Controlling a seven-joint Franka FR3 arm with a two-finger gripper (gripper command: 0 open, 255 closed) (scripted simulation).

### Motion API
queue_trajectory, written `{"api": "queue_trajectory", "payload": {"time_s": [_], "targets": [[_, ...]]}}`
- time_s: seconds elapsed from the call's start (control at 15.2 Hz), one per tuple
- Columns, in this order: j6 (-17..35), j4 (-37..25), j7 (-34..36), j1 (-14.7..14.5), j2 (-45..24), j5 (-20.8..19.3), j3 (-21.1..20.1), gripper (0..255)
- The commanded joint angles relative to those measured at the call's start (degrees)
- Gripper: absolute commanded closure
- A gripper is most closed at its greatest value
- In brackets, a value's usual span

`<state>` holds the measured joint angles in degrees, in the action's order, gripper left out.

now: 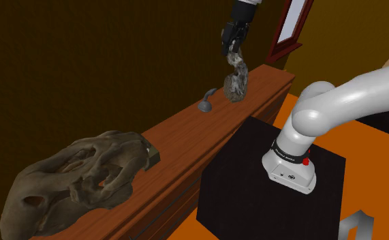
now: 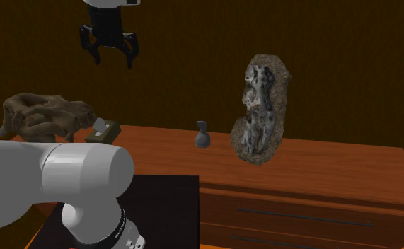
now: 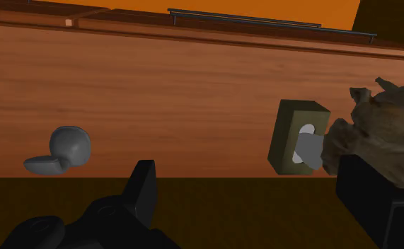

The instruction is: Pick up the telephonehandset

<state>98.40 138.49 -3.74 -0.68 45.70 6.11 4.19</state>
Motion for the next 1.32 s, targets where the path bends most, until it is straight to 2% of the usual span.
{"api": "queue_trajectory", "payload": {"time_s": [0.0,0.73,1.25], "targets": [[0.00,0.00,0.00,0.00,0.00,0.00,0.00,0],[15.13,0.09,-8.67,1.88,-18.19,-1.27,8.12,0],[23.63,-5.24,-16.30,2.20,-34.90,2.15,13.68,0]]}}
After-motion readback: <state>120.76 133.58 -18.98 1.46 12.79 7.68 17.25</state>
